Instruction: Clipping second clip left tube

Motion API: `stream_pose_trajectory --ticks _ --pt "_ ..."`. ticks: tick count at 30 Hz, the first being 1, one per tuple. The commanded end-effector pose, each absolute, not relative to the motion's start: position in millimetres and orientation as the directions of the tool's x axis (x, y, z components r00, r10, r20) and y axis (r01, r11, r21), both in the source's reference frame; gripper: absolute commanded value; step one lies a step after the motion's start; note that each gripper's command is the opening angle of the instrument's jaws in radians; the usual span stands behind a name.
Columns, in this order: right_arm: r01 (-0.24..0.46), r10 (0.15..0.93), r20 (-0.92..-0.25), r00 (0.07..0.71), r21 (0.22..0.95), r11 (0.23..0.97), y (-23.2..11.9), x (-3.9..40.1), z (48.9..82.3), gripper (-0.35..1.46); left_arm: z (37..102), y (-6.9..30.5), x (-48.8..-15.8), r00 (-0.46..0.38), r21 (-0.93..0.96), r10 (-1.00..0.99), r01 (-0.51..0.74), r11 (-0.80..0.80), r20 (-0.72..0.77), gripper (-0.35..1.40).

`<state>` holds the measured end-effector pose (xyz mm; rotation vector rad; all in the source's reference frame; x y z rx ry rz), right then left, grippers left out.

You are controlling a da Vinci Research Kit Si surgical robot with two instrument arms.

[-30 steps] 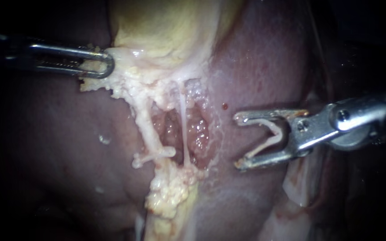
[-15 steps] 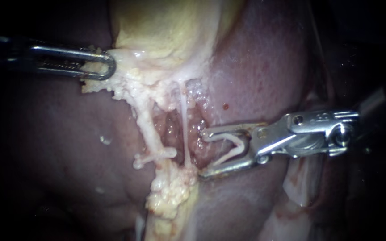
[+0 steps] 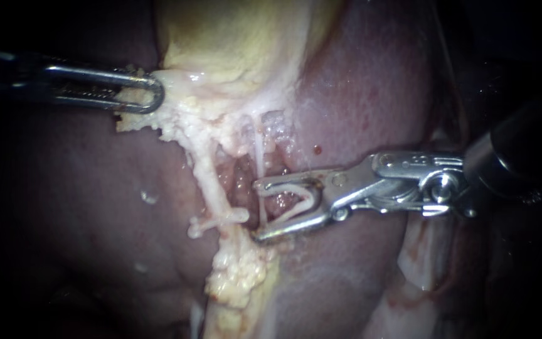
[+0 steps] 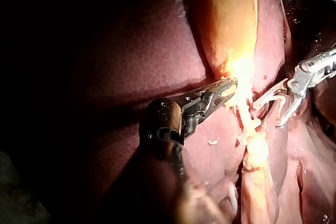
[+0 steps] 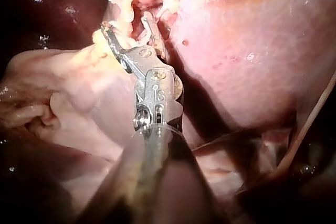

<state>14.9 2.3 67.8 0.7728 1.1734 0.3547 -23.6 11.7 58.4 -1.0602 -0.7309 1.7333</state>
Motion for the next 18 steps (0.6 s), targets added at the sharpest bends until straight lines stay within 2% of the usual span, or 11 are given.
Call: stream_pose_trajectory --ticks 1,13,18 --pt "0.138 0.624 -0.688 0.371 0.705 0.696 2.3 15.0 67.9 0.49 58.5 11.7 -23.6 -0.18 -0.83 0.926 -0.41 -0.377 -0.332 -0.35" --pt "0.163 0.627 -0.687 0.366 0.711 0.684 1.9 17.0 69.7 0.49 58.5 11.7 -23.7 -0.18 -0.83 0.926 -0.411 -0.377 -0.332 -0.35" --pt "0.214 0.625 -0.703 0.339 0.705 0.677 1.9 17.7 70.0 0.49 58.6 11.6 -23.7 -0.179 -0.83 0.926 -0.411 -0.377 -0.332 -0.35"
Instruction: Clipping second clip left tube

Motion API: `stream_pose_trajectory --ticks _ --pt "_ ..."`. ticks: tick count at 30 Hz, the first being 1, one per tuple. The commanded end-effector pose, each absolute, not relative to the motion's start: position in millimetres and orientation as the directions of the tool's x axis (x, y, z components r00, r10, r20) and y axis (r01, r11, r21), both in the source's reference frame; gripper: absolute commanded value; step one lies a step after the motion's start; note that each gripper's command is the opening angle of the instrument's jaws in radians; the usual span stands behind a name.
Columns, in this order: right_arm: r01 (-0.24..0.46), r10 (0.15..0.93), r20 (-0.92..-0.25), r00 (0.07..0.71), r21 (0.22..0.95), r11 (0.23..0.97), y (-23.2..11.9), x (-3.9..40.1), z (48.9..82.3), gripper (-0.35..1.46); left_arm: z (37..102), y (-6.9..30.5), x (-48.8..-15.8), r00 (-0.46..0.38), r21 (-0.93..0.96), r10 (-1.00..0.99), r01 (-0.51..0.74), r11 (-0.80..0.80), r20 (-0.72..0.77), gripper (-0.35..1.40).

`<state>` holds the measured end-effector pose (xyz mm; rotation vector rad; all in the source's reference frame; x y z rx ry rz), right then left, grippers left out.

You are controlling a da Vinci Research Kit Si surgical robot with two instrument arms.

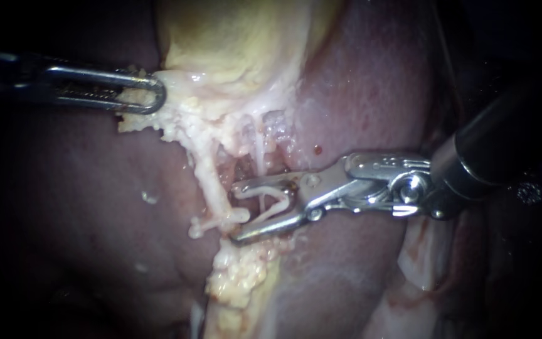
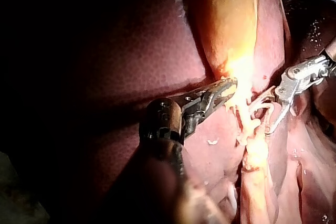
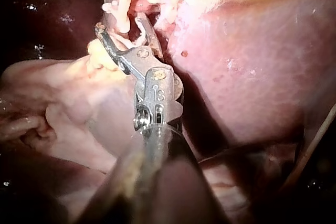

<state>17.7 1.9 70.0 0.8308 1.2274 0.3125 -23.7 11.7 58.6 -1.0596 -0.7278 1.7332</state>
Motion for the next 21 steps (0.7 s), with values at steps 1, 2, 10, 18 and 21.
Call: stream_pose_trajectory --ticks 1,2,10,18,21 --pt "0.23 0.625 -0.707 0.33 0.703 0.674 1.9 17.9 69.9 0.49 58.6 11.6 -23.8 -0.179 -0.83 0.926 -0.411 -0.377 -0.332 -0.35" --pt "0.238 0.629 -0.706 0.325 0.705 0.668 1.9 18.1 69.9 0.49 58.6 11.6 -23.8 -0.179 -0.83 0.926 -0.411 -0.377 -0.332 -0.35" --pt "0.294 0.634 -0.712 0.303 0.702 0.648 1.9 20.4 69.9 0.47 58.6 11.6 -23.8 -0.18 -0.831 0.926 -0.41 -0.377 -0.332 -0.35" --pt "0.318 0.633 -0.714 0.298 0.7 0.64 1.1 22.6 69.5 0.46 58.7 11.6 -23.9 -0.181 -0.831 0.926 -0.408 -0.377 -0.331 -0.35" --pt "0.32 0.636 -0.711 0.301 0.703 0.635 0.7 23.0 68.9 0.46 58.7 11.6 -23.9 -0.181 -0.831 0.926 -0.408 -0.377 -0.331 -0.35"
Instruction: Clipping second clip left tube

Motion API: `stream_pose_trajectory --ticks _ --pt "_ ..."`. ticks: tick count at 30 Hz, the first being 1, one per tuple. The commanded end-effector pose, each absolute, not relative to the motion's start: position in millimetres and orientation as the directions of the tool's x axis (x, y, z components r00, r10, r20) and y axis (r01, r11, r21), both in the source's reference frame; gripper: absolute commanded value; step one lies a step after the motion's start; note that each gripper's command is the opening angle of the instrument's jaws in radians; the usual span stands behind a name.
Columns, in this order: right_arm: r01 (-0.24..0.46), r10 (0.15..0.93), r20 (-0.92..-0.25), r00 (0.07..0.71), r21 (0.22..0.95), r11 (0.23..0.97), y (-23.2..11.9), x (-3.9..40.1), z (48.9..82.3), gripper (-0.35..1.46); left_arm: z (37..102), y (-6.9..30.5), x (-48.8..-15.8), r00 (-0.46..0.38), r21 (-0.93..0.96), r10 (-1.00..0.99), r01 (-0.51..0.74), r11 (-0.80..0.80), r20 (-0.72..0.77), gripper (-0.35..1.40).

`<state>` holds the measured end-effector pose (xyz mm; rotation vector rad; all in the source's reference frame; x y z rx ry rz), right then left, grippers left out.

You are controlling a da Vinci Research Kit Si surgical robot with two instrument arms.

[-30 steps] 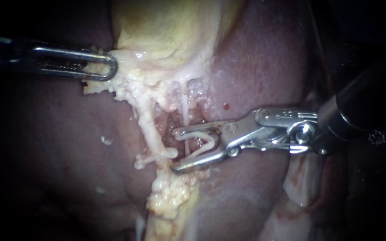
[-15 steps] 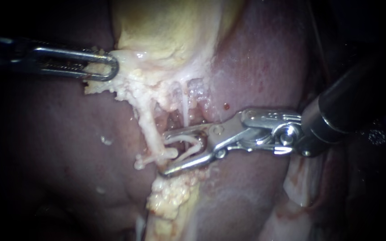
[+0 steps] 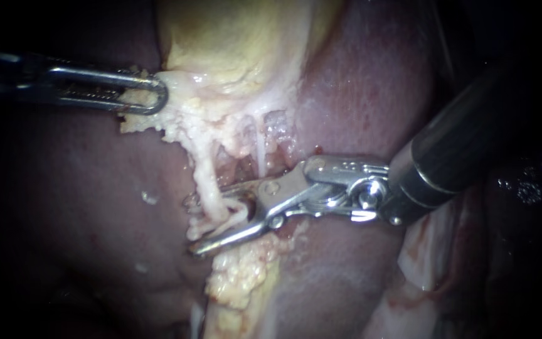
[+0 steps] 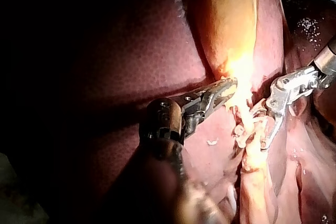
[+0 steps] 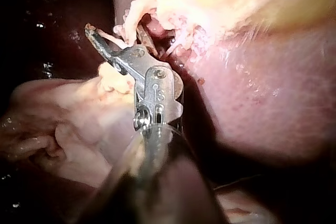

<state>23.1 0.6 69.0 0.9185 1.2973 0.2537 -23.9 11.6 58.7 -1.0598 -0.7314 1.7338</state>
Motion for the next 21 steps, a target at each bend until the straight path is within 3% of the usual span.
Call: stream_pose_trajectory --ticks 1,14,21 --pt "0.323 0.635 -0.711 0.301 0.703 0.634 0.5 23.1 68.6 0.46 58.7 11.6 -23.9 -0.181 -0.831 0.926 -0.408 -0.377 -0.331 -0.35" --pt "0.369 0.623 -0.719 0.308 0.693 0.619 -3.2 23.1 63.4 0.42 58.6 11.6 -23.9 -0.182 -0.831 0.926 -0.408 -0.377 -0.331 -0.35" --pt "0.36 0.628 -0.717 0.304 0.697 0.621 -3.5 23.1 61.4 0.24 58.6 11.6 -23.9 -0.182 -0.832 0.926 -0.408 -0.377 -0.331 -0.35"
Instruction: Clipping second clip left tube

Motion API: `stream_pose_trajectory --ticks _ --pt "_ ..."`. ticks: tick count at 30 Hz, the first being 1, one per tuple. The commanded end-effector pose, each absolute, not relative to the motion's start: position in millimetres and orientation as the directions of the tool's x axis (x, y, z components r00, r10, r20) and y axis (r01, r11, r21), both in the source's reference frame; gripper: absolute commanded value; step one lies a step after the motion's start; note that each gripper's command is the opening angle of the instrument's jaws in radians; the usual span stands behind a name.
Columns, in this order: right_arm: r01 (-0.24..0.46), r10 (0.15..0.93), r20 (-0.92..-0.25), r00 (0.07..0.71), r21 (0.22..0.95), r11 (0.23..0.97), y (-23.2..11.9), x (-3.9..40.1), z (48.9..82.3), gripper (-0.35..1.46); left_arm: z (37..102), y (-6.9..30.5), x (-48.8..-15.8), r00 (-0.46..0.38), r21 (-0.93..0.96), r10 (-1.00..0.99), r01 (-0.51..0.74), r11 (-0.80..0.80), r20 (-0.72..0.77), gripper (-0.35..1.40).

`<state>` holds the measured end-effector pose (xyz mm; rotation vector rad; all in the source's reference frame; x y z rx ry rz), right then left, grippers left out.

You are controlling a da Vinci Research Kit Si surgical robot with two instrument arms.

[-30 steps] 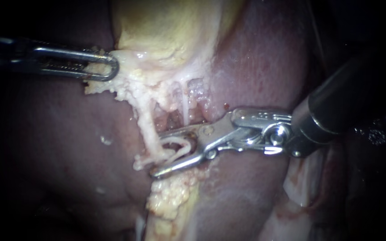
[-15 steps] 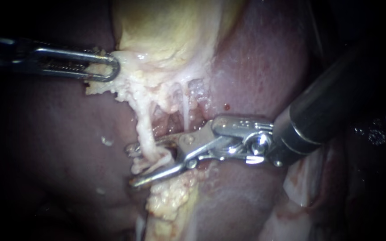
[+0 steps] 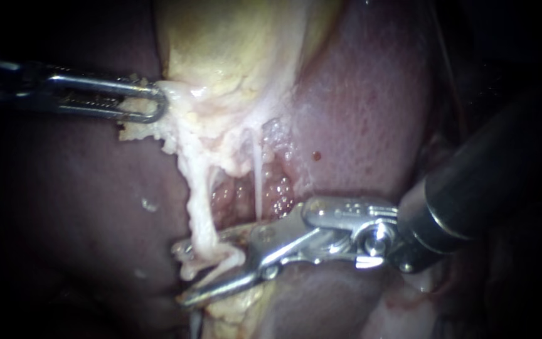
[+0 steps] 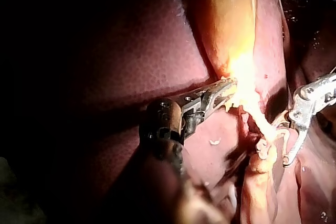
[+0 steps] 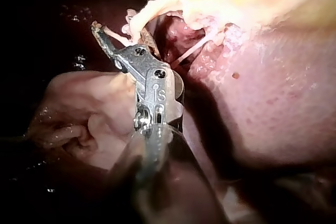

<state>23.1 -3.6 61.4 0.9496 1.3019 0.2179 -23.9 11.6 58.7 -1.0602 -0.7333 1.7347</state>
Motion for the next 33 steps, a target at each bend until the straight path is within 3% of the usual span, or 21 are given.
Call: stream_pose_trajectory --ticks 1,13,33 --pt "0.356 0.629 -0.715 0.303 0.698 0.622 -3.3 23.1 61.3 0.19 58.6 11.6 -23.9 -0.182 -0.832 0.926 -0.408 -0.377 -0.331 -0.35" --pt "0.347 0.659 -0.682 0.318 0.73 0.588 -3.3 22.4 61.4 -0.35 58.6 11.6 -23.9 -0.182 -0.832 0.926 -0.408 -0.377 -0.331 -0.35" --pt "0.337 0.672 -0.666 0.325 0.745 0.576 -3.4 22.0 61.9 -0.35 58.7 11.6 -23.8 -0.182 -0.832 0.926 -0.407 -0.378 -0.331 -0.35"
